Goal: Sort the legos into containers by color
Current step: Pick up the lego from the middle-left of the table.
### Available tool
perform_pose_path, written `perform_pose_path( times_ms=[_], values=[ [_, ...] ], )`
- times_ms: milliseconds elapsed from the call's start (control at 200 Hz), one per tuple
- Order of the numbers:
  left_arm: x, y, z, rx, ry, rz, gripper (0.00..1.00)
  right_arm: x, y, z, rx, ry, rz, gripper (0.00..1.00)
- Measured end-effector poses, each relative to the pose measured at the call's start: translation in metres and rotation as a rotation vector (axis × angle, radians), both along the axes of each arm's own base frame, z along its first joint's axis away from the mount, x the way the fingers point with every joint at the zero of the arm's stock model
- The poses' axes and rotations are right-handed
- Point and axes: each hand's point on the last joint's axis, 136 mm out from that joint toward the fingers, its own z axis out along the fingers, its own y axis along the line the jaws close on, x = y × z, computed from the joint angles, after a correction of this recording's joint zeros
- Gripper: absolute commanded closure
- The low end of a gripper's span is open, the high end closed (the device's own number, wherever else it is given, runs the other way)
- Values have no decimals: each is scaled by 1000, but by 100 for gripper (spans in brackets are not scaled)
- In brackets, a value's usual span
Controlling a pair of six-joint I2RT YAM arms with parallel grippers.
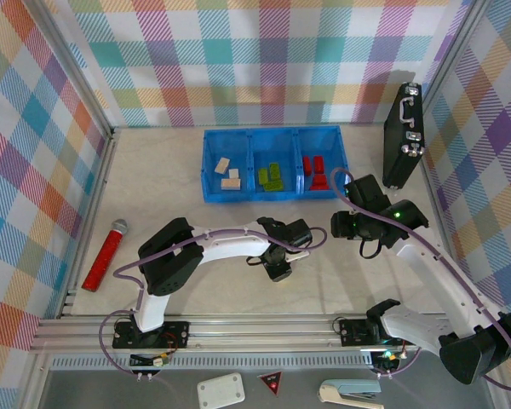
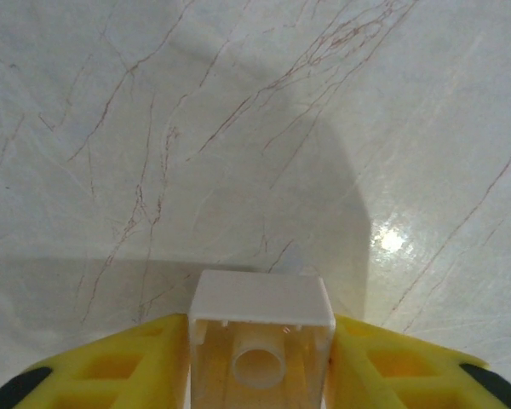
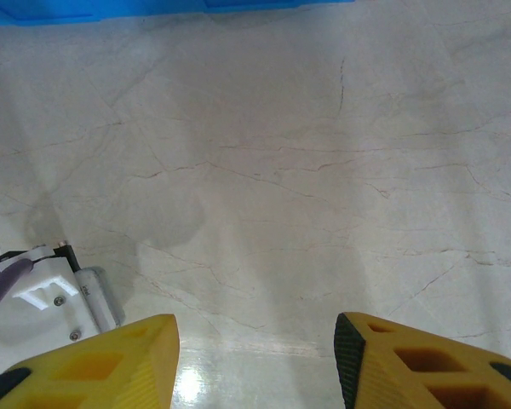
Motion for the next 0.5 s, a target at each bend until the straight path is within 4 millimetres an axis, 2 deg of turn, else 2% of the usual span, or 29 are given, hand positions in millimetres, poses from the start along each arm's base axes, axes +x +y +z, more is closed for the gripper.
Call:
perform_pose_path(
  times_ms=[500],
  values=[
    [8,2,4,11,-44,13,68,0,1,0,3,1,2,47]
  ],
)
